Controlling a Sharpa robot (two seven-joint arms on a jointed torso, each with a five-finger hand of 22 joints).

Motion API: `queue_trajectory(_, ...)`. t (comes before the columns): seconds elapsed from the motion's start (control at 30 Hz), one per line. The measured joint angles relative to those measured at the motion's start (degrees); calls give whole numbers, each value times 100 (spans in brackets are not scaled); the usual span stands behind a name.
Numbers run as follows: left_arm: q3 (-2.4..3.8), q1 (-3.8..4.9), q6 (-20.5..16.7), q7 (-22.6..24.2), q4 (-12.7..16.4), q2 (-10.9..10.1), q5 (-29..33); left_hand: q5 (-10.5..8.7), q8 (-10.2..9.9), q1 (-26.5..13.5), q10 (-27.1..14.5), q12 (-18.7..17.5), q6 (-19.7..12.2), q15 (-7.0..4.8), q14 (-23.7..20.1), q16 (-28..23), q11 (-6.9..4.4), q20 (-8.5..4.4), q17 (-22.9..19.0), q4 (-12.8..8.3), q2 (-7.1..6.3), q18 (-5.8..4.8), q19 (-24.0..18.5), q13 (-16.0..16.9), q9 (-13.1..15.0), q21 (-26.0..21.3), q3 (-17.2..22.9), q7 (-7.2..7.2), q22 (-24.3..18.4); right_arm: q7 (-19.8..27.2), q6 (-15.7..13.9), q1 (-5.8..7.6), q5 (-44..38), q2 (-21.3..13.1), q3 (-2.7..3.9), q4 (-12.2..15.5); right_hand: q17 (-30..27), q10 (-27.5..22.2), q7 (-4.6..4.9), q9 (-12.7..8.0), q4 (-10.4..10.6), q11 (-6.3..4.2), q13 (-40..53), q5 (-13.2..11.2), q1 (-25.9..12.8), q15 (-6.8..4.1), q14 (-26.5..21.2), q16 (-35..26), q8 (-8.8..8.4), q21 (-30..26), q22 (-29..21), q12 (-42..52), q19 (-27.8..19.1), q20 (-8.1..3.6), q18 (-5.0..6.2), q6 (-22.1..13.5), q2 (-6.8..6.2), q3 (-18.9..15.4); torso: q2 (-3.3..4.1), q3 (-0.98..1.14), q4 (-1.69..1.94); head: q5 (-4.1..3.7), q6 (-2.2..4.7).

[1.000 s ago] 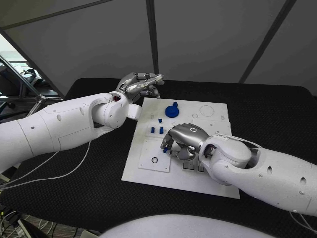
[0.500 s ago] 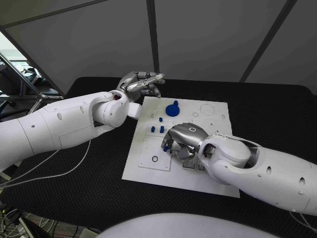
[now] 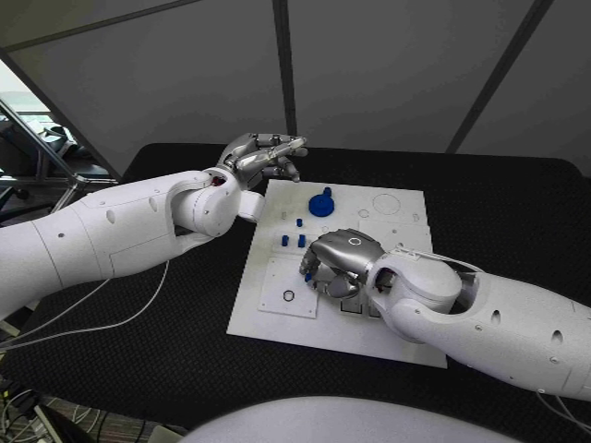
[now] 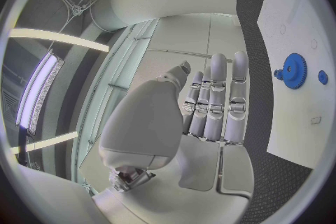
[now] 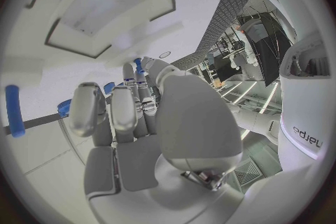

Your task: Assemble the parts on the task board

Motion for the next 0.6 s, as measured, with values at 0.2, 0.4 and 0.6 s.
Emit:
queue_trajectory(0.2, 0, 1, 3, -6, -11, -7, 0, 0, 0, 0, 0, 0, 0, 0, 0, 1, 0, 0, 0, 0, 0, 0, 0, 0, 0, 0, 0, 0, 0, -39, -23, 0, -25, -7, -1, -3, -23, -130, -4, -5, 16, 29, -33, -5, -37, 20, -20, 0, 0, -52, -35, 0, -40, 40, 0, -79, -39, -16, -6, 0, 1, -7, 31)
queue_trajectory(0.4, 0, 2, 12, -18, -35, -7, -2, 0, 0, 0, 0, 0, 0, 0, 0, 2, 0, 0, -5, 0, 0, 0, 0, 0, 0, 0, 0, 0, -5, -106, -248, -22, -62, -143, -1, 128, -98, -232, 13, -5, 2, 50, -57, -4, -88, 41, 0, -46, 0, -108, -97, 0, -94, 51, 0, -103, -48, -50, -6, 4, 1, -15, 55)
queue_trajectory(0.6, 0, 3, 23, -39, -70, -17, -10, 0, 0, 0, 0, 0, 0, 0, 0, 2, 0, 21, -5, 0, 0, 0, -21, 0, 0, 0, 0, 0, -5, -145, -639, -30, -79, -453, 3, 426, -178, -336, 18, -4, 3, 50, -71, 27, -156, 41, 0, -96, -21, -197, -161, 41, -155, 72, -1, -222, -116, -145, -5, 10, -6, -24, 79)
